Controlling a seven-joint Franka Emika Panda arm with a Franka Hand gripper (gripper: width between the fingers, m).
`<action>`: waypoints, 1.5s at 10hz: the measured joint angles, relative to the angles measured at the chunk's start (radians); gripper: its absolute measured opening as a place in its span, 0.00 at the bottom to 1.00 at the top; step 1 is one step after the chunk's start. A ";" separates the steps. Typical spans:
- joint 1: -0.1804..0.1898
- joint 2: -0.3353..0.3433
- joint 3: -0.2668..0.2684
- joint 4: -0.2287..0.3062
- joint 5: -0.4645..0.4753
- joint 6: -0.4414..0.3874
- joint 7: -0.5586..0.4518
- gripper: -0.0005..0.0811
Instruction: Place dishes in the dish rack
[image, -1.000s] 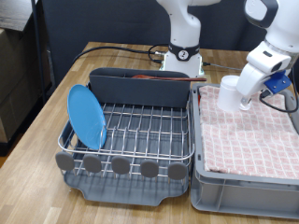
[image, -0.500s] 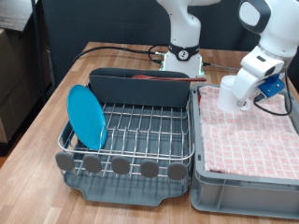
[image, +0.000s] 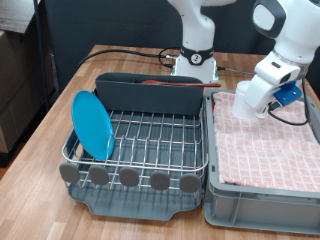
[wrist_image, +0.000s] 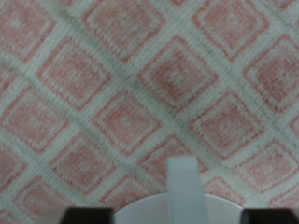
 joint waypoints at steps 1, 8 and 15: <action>0.000 0.003 -0.002 0.000 0.000 0.003 0.000 0.33; 0.000 -0.011 -0.003 0.022 0.034 -0.023 0.028 0.09; -0.003 -0.140 -0.019 0.057 0.045 -0.056 0.246 0.09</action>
